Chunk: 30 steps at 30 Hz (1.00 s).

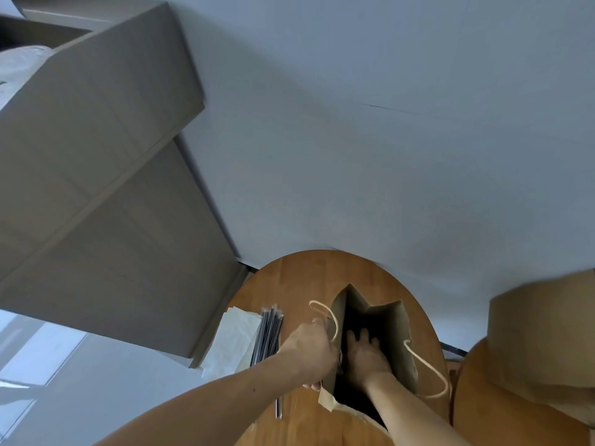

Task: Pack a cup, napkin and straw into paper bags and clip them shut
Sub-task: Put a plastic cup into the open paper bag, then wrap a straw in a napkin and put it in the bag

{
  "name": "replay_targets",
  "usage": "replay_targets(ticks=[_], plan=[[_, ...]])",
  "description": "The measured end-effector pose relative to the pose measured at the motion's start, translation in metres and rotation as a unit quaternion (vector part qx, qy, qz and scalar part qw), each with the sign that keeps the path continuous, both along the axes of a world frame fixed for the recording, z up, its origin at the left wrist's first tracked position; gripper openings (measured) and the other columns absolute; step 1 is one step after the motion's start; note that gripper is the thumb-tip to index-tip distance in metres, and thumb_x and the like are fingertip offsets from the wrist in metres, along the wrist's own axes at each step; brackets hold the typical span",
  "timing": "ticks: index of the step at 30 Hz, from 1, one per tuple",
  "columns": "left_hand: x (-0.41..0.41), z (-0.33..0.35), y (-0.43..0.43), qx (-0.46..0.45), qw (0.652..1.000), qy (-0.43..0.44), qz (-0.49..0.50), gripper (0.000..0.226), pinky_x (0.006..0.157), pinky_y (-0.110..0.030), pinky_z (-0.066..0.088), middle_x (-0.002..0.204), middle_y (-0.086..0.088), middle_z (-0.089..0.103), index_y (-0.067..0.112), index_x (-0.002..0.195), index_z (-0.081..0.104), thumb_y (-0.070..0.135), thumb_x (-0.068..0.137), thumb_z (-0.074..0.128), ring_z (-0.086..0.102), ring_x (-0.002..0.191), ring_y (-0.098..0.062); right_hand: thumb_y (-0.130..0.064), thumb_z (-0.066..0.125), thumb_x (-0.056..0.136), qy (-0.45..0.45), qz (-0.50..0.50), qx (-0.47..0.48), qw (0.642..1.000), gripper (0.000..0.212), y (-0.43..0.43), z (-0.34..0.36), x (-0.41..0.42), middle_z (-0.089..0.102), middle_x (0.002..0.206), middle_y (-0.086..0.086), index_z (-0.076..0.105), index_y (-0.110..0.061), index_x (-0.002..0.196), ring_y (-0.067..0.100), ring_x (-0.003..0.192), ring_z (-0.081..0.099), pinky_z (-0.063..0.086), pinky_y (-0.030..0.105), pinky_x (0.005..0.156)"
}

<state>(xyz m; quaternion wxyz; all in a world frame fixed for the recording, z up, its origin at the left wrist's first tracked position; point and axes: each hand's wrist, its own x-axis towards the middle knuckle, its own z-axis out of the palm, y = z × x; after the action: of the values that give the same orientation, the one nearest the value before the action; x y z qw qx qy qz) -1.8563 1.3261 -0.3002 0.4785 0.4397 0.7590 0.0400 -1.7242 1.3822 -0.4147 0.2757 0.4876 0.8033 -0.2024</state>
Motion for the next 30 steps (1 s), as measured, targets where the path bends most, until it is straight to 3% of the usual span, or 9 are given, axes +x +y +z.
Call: replay_targets(ticks=[3,8,13,19,22,23,25,27,30], plan=[[0.000,0.006,0.001,0.002,1.000,0.023,-0.018,0.014,0.059,-0.033,0.062,0.085,-0.013,0.067,0.012,0.111,0.047,0.018,0.099,0.043,0.072,0.054,-0.021,-0.039,0.064,0.088,0.005,-0.036,-0.026,0.999,0.071,0.003,0.022,-0.003,0.028,0.147,0.012,0.025,-0.023,0.145,0.035,0.132,0.037,0.036,0.046,0.111],[-0.002,0.017,0.008,-0.025,0.999,0.011,-0.025,0.019,0.053,-0.026,0.059,0.065,-0.012,0.071,0.005,0.098,0.053,0.017,0.094,0.039,0.071,0.052,-0.020,-0.015,0.053,0.093,0.114,-0.099,-0.064,0.986,0.034,0.019,0.094,-0.007,0.044,0.134,0.011,0.049,-0.016,0.126,0.031,0.113,0.054,0.046,0.042,0.101],[-0.014,0.020,0.008,-0.049,0.997,-0.014,-0.054,0.026,0.053,-0.022,0.057,0.071,-0.012,0.074,0.003,0.089,0.064,0.026,0.091,0.054,0.071,0.056,-0.015,-0.005,0.040,0.096,0.198,-0.108,-0.048,0.973,0.043,0.027,0.169,-0.013,0.052,0.136,0.008,0.049,-0.012,0.138,0.025,0.114,0.056,0.049,0.029,0.088],[-0.069,0.042,0.013,-0.079,0.973,-0.007,-0.218,0.065,0.056,-0.021,0.054,0.088,-0.001,0.069,0.021,0.132,0.050,0.037,0.074,0.076,0.070,0.076,-0.016,-0.010,0.038,0.098,0.282,-0.101,0.024,0.954,0.048,0.034,0.217,-0.038,0.046,0.149,0.005,0.044,-0.015,0.146,0.021,0.133,0.046,0.036,0.028,0.107],[-0.110,0.042,0.018,-0.008,0.977,0.057,-0.208,0.026,0.073,-0.026,0.052,0.097,0.003,0.066,0.021,0.107,0.066,0.026,0.081,0.068,0.063,0.088,-0.019,-0.019,0.041,0.100,0.320,-0.103,0.042,0.941,0.042,0.029,0.215,-0.071,0.052,0.142,0.005,0.049,-0.014,0.142,0.020,0.126,0.052,0.037,0.022,0.095],[-0.125,0.041,0.016,0.029,0.980,0.067,-0.186,0.003,0.069,-0.022,0.047,0.086,0.006,0.063,0.023,0.086,0.064,0.022,0.083,0.065,0.061,0.083,-0.019,-0.022,0.042,0.101,0.330,-0.109,0.036,0.937,0.041,0.024,0.210,-0.085,0.055,0.139,0.005,0.051,-0.014,0.140,0.021,0.123,0.054,0.039,0.023,0.093],[-0.153,0.031,0.011,0.076,0.985,0.078,-0.137,0.024,0.061,-0.019,0.039,0.076,0.008,0.060,0.027,0.068,0.052,0.018,0.089,0.059,0.061,0.079,-0.023,-0.025,0.045,0.100,0.342,-0.127,0.017,0.931,0.034,0.010,0.193,-0.115,0.064,0.124,0.004,0.061,-0.012,0.127,0.022,0.110,0.061,0.049,0.029,0.090],[-0.179,0.012,0.000,0.078,0.990,0.078,-0.092,0.023,0.060,-0.024,0.037,0.086,0.001,0.061,0.024,0.071,0.052,0.017,0.093,0.053,0.058,0.080,-0.023,-0.021,0.047,0.097,0.337,-0.151,-0.026,0.929,0.023,-0.004,0.166,-0.143,0.069,0.097,0.003,0.066,-0.009,0.102,0.020,0.086,0.065,0.054,0.032,0.074],[-0.208,-0.027,-0.018,0.037,0.996,0.077,-0.024,0.010,0.062,-0.025,0.039,0.091,-0.004,0.061,0.014,0.086,0.059,0.016,0.091,0.051,0.053,0.078,-0.019,-0.010,0.051,0.093,0.311,-0.227,-0.118,0.915,0.028,-0.024,0.110,-0.177,0.046,0.061,-0.001,0.051,-0.011,0.064,0.015,0.057,0.043,0.031,0.024,0.048]])
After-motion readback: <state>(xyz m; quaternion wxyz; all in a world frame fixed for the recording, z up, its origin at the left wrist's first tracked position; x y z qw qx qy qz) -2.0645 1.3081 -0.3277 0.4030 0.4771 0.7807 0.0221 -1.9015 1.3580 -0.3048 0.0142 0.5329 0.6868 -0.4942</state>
